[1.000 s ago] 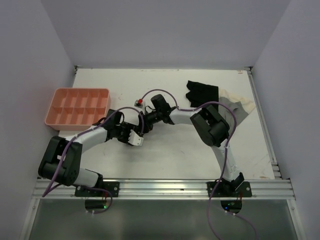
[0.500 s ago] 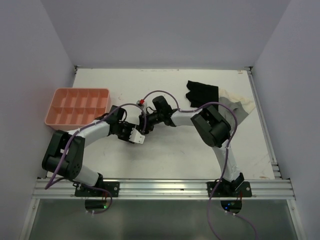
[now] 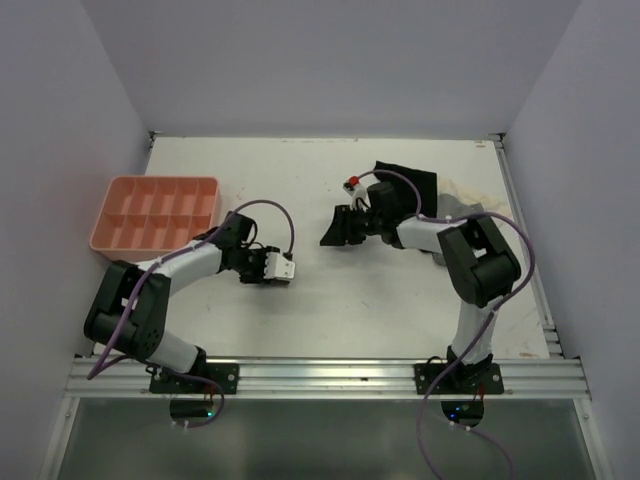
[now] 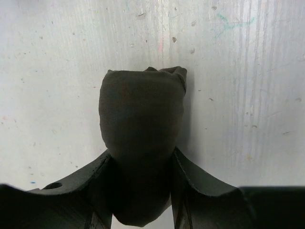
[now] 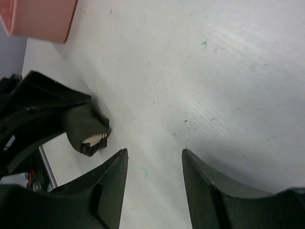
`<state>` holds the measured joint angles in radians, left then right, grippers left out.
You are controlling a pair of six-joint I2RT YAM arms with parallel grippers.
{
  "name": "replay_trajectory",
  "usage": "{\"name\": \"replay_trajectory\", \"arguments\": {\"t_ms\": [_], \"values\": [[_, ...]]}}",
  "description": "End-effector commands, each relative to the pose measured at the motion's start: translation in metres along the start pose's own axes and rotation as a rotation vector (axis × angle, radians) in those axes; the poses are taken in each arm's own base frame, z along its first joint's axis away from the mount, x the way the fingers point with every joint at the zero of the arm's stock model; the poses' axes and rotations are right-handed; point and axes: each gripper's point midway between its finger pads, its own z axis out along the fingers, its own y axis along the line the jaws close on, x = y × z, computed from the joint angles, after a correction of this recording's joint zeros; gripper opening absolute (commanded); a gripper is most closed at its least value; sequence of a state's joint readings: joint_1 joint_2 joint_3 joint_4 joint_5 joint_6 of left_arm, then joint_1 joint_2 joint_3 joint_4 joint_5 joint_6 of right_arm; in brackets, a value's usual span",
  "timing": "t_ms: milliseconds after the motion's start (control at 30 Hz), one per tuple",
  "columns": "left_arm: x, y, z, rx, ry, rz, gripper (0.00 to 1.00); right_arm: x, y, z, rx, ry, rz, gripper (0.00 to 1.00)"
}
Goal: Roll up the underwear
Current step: Place the rolled underwear into the container
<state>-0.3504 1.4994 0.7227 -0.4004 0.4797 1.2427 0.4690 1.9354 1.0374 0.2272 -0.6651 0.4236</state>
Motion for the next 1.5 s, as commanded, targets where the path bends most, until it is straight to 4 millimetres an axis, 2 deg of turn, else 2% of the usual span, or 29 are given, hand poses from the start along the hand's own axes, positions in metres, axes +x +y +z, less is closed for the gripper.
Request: {"name": "replay_trajectory", "arguments": {"t_ms": [0, 67, 167, 200, 233, 300, 333, 367, 467, 533, 600, 633, 767, 867, 1033, 1133, 1200, 1233, 1267, 1300, 1333, 1367, 1400, 1467], "values": [[0.029, -0.094, -0.005, 0.295, 0.149, -0.275, 0.0, -0.026, 0.021, -0.028, 0.08, -0.076, -0.049, 0.53], [0.021, -0.092, -0.006, 0.281, 0.128, -0.342, 0.0, -0.026, 0.024, -0.036, 0.1, -0.069, -0.065, 0.53], [0.013, -0.074, -0.006, 0.199, 0.122, -0.458, 0.0, -0.021, 0.024, -0.044, 0.123, -0.064, -0.075, 0.53], [0.015, -0.067, -0.007, 0.15, 0.147, -0.499, 0.0, -0.023, 0.027, -0.049, 0.121, -0.075, -0.085, 0.53], [0.018, -0.049, -0.005, 0.033, 0.175, -0.65, 0.0, -0.021, 0.028, -0.051, 0.127, -0.071, -0.095, 0.53], [0.023, -0.042, -0.006, -0.004, 0.22, -0.674, 0.0, -0.016, 0.026, -0.057, 0.148, -0.067, -0.1, 0.53], [0.021, -0.033, -0.006, -0.052, 0.207, -0.715, 0.0, -0.018, 0.027, -0.06, 0.152, -0.073, -0.113, 0.52], [0.02, -0.027, -0.008, -0.084, 0.2, -0.738, 0.0, -0.01, 0.024, -0.062, 0.164, -0.052, -0.103, 0.52], [0.002, 0.008, -0.022, -0.219, 0.12, -0.785, 0.0, -0.005, 0.026, -0.068, 0.177, -0.046, -0.118, 0.52], [-0.014, 0.034, -0.04, -0.301, 0.057, -0.83, 0.0, -0.006, 0.026, -0.073, 0.189, -0.052, -0.13, 0.52], [-0.023, 0.049, -0.053, -0.356, 0.029, -0.862, 0.0, -0.004, 0.025, -0.074, 0.196, -0.045, -0.133, 0.52], [-0.032, 0.064, -0.063, -0.393, 0.004, -0.859, 0.0, -0.005, 0.025, -0.076, 0.199, -0.047, -0.142, 0.52], [-0.047, 0.095, -0.094, -0.47, -0.046, -0.89, 0.0, -0.005, 0.026, -0.078, 0.206, -0.041, -0.15, 0.51], [-0.042, 0.12, -0.125, -0.52, -0.103, -0.941, 0.0, -0.005, 0.026, -0.078, 0.206, -0.035, -0.156, 0.51], [0.009, 0.162, -0.203, -0.77, -0.05, -0.923, 0.0, -0.006, 0.028, -0.078, 0.195, -0.033, -0.157, 0.5], [0.059, 0.171, -0.254, -0.954, 0.052, -0.928, 0.0, -0.007, 0.029, -0.077, 0.19, -0.035, -0.154, 0.5], [0.097, 0.169, -0.29, -1.083, 0.141, -0.917, 0.0, -0.008, 0.03, -0.076, 0.184, -0.034, -0.151, 0.5], [0.109, 0.167, -0.3, -1.122, 0.172, -0.911, 0.0, -0.008, 0.032, -0.076, 0.177, -0.034, -0.153, 0.5], [0.131, 0.158, -0.317, -1.171, 0.233, -0.928, 0.0, -0.009, 0.031, -0.076, 0.177, -0.033, -0.153, 0.5], [0.144, 0.159, -0.333, -1.233, 0.289, -0.884, 0.0, -0.009, 0.032, -0.076, 0.177, -0.035, -0.154, 0.51], [0.159, 0.15, -0.33, -1.232, 0.337, -0.889, 0.0, -0.01, 0.032, -0.076, 0.177, -0.033, -0.153, 0.52], [0.179, 0.14, -0.34, -1.255, 0.385, -0.909, 0.0, -0.01, 0.033, -0.076, 0.175, -0.031, -0.157, 0.53], [0.19, 0.14, -0.351, -1.29, 0.422, -0.873, 0.0, -0.011, 0.033, -0.077, 0.173, -0.031, -0.167, 0.55], [0.218, 0.124, -0.35, -1.28, 0.489, -0.895, 0.0, -0.012, 0.036, -0.078, 0.169, -0.031, -0.174, 0.59]]}}
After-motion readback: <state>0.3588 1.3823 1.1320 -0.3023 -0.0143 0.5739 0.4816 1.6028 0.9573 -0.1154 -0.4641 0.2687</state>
